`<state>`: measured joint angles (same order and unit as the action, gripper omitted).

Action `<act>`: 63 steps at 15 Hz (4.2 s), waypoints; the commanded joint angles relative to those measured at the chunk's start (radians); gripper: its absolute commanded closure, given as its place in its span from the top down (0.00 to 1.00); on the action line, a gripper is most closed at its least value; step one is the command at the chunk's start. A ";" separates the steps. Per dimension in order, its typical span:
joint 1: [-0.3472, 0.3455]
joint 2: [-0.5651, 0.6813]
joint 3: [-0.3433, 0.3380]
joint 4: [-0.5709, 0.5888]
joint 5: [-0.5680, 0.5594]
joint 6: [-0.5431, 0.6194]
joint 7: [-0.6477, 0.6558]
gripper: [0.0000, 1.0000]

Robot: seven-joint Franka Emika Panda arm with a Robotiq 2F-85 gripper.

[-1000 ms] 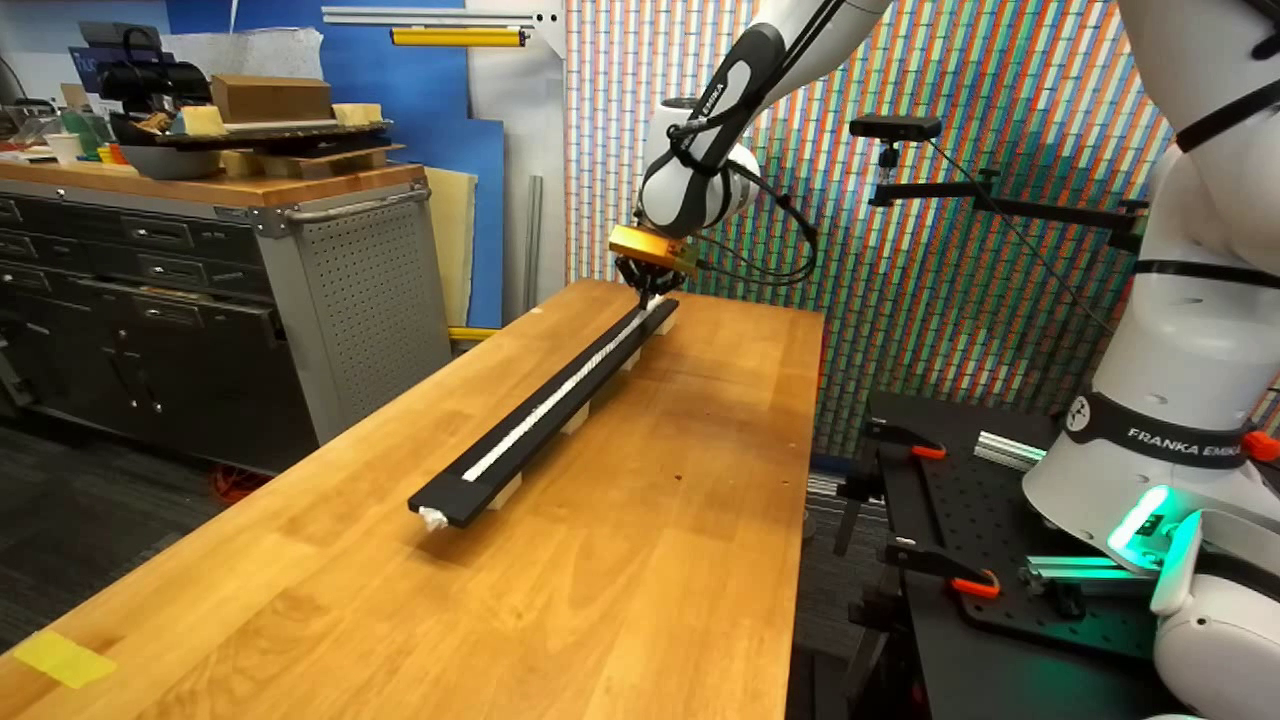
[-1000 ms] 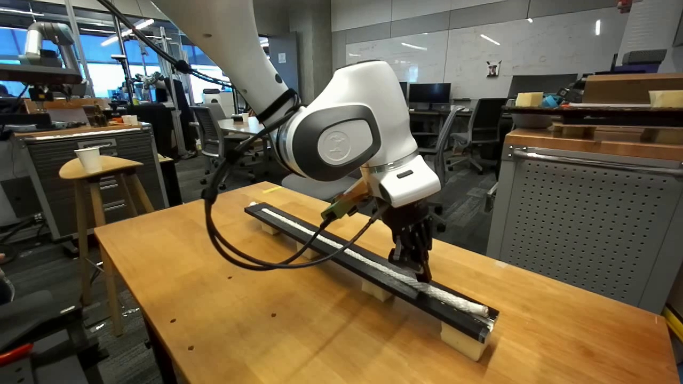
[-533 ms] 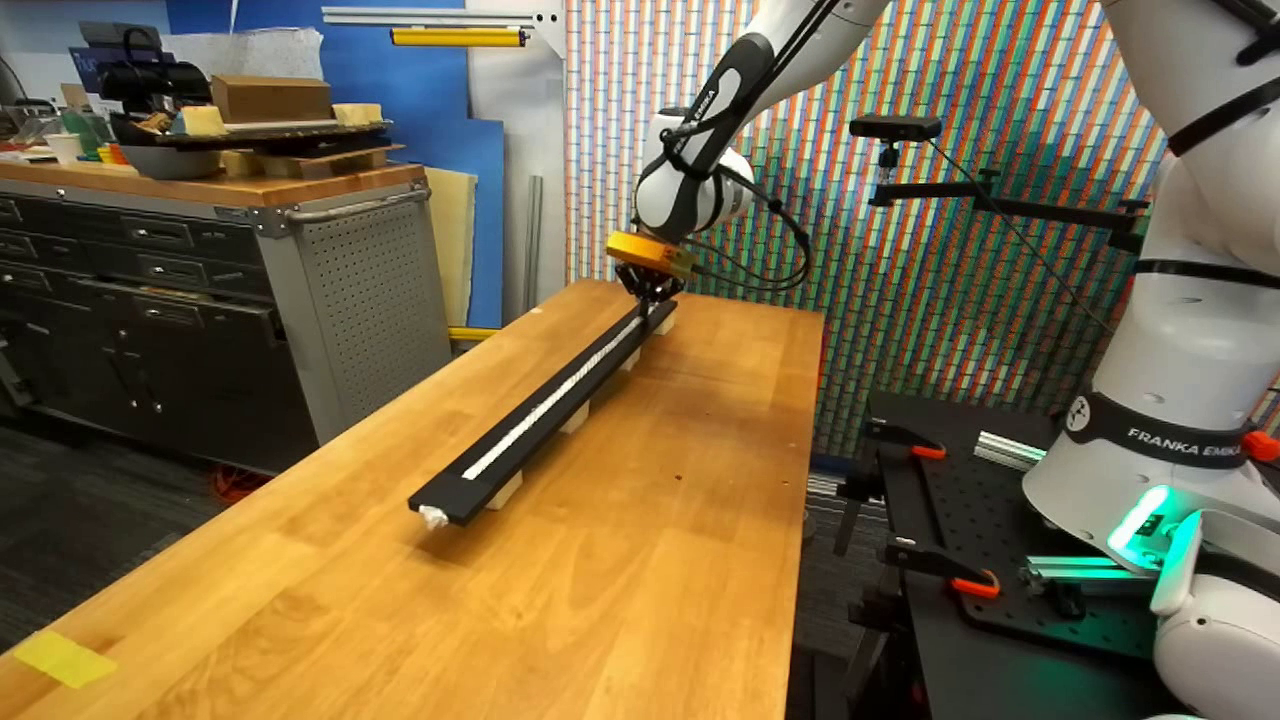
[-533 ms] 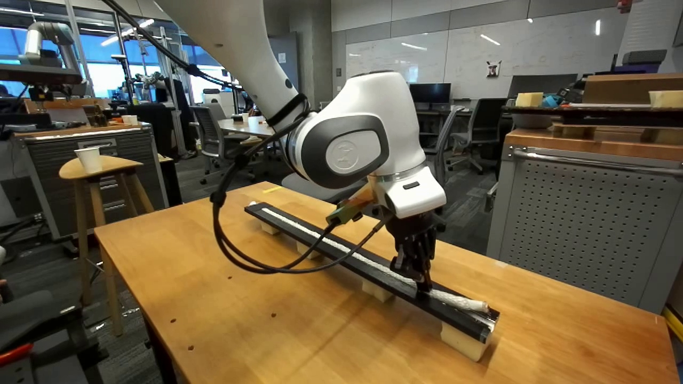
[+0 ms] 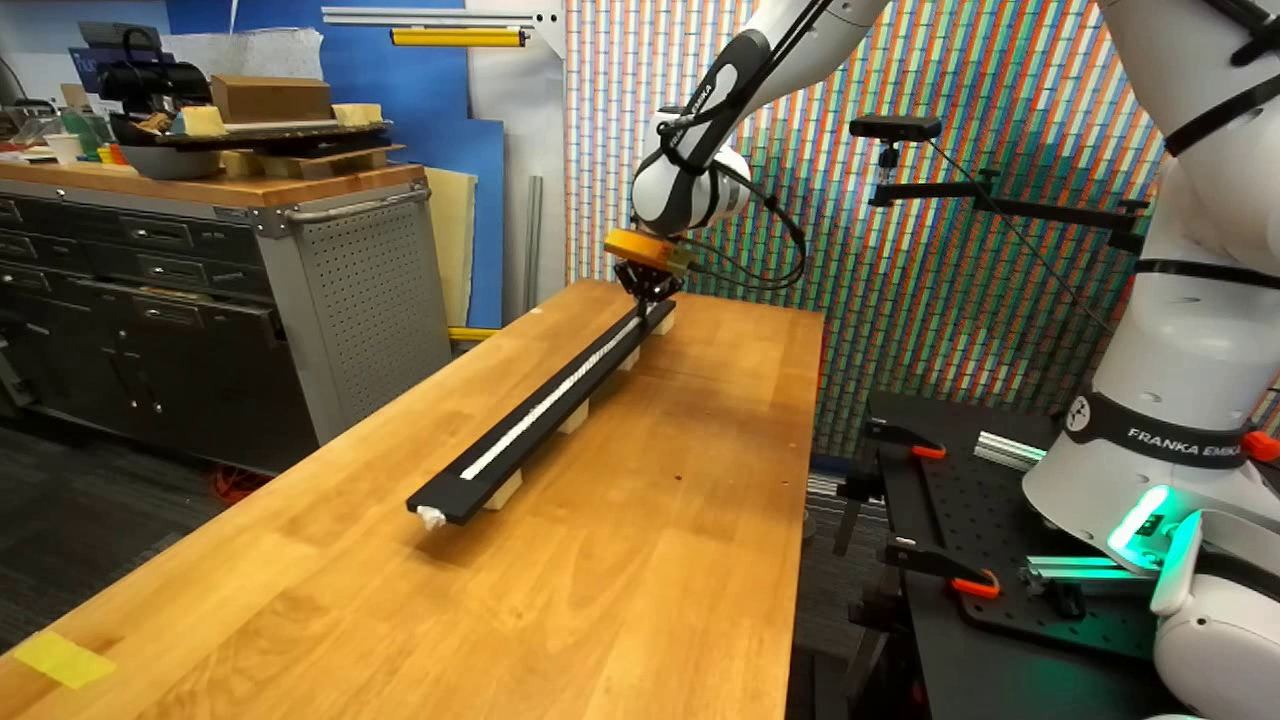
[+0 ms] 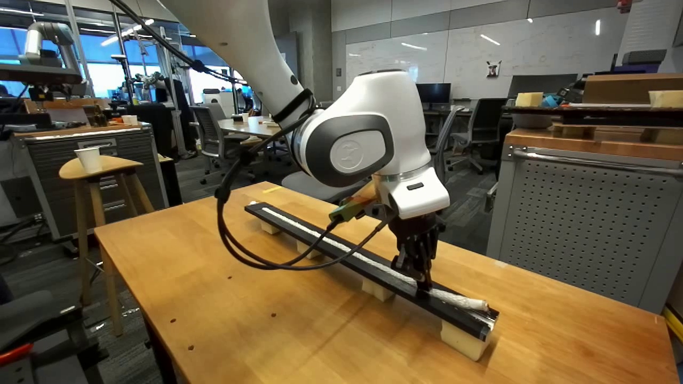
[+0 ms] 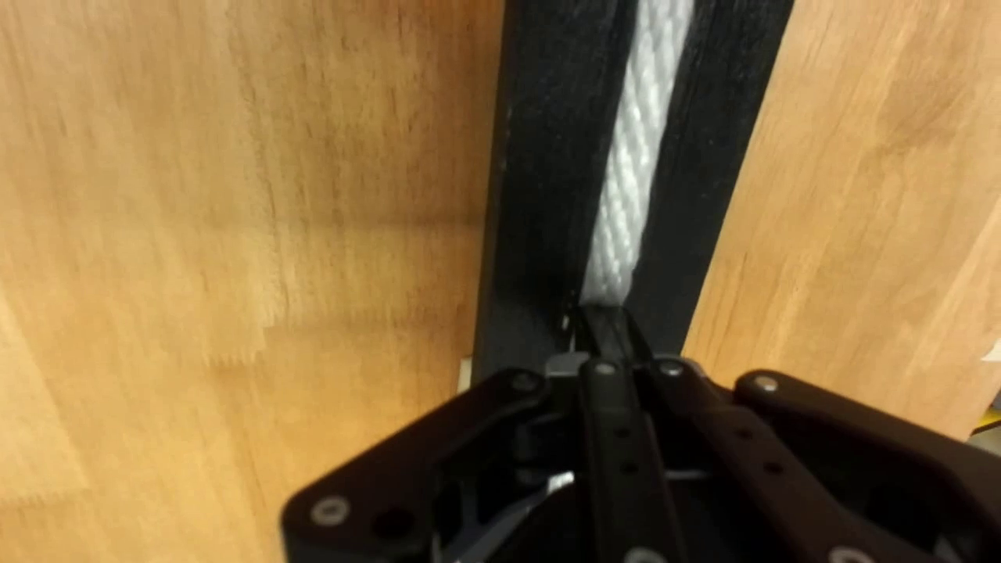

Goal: Pick up the rope and arrange it straight on the object

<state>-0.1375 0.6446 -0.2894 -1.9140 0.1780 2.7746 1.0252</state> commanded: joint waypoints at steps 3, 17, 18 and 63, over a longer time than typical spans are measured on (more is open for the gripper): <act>0.014 0.013 0.013 -0.003 0.018 0.014 -0.019 0.00; 0.003 -0.012 -0.035 -0.019 0.017 0.028 0.010 0.00; 0.002 -0.012 -0.036 -0.016 0.017 0.028 0.009 0.00; 0.004 0.030 -0.033 0.074 0.016 -0.057 0.006 0.00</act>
<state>-0.1430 0.6790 -0.3367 -1.8468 0.1917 2.7315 1.0343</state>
